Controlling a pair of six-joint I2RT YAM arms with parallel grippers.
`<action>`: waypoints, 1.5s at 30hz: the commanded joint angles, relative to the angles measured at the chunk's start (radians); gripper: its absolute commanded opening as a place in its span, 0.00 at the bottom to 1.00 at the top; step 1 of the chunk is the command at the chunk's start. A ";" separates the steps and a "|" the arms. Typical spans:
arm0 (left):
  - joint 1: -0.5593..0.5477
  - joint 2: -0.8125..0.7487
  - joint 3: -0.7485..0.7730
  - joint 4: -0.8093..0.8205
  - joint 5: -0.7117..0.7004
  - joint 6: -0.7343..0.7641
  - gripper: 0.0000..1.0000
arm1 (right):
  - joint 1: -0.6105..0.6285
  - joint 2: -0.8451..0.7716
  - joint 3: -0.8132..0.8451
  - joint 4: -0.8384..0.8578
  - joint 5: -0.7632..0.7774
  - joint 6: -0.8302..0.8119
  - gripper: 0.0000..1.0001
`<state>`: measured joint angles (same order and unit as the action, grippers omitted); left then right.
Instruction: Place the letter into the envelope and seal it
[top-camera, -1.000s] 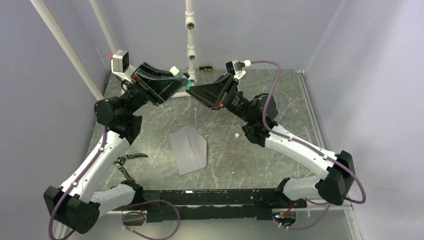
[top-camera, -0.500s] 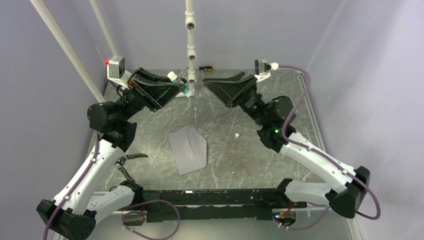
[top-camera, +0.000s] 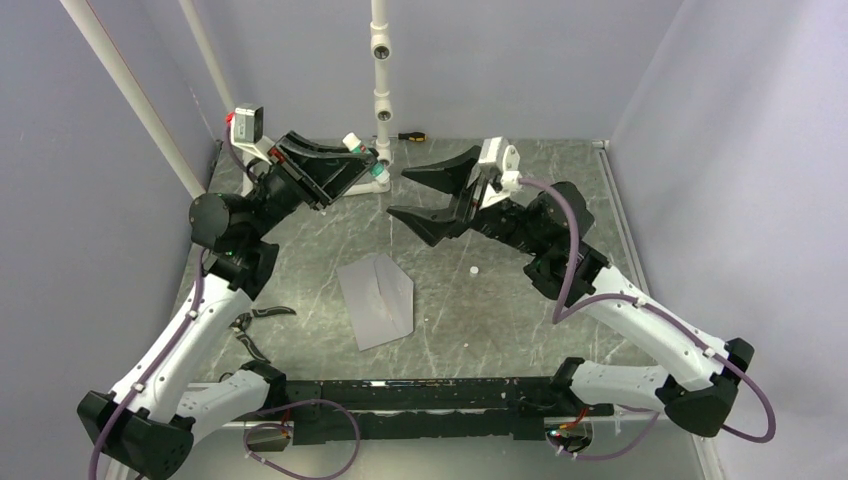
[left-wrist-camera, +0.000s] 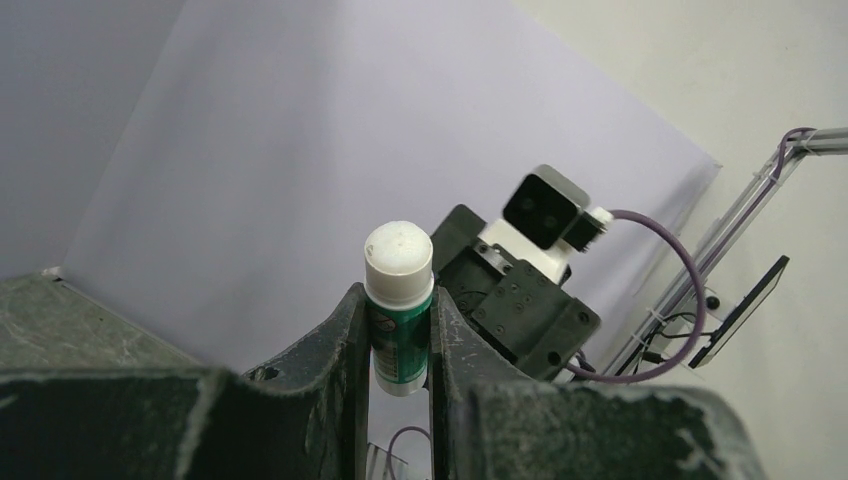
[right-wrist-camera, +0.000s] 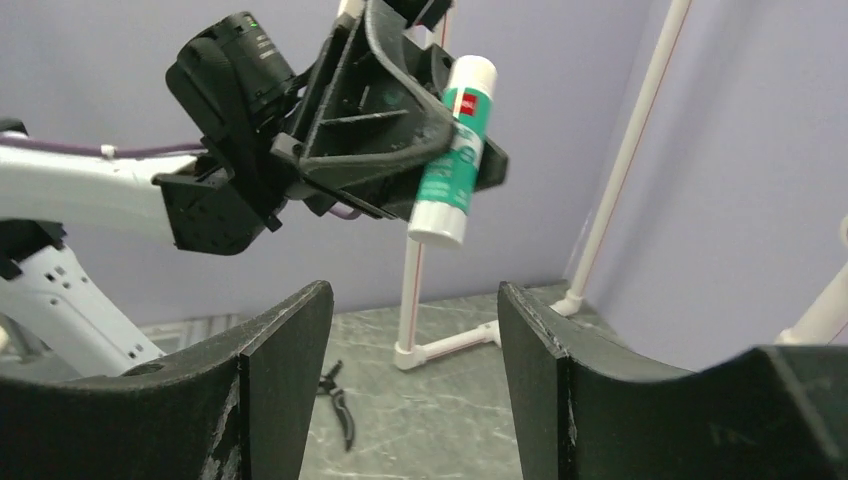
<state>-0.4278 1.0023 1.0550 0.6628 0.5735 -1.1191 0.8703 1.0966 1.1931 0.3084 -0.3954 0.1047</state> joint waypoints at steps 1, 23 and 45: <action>-0.002 -0.003 0.018 0.015 -0.015 -0.021 0.02 | 0.050 0.017 0.091 -0.026 0.052 -0.264 0.65; -0.002 -0.010 -0.007 0.060 0.005 -0.020 0.02 | 0.161 0.058 0.114 0.081 0.263 -0.192 0.25; -0.002 0.052 0.036 0.376 0.443 -0.032 0.02 | 0.156 0.068 -0.130 0.808 0.313 0.940 0.04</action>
<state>-0.4274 1.0164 1.0641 0.8791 0.7937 -1.0977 1.0313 1.1801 1.0615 0.7502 -0.1204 0.8661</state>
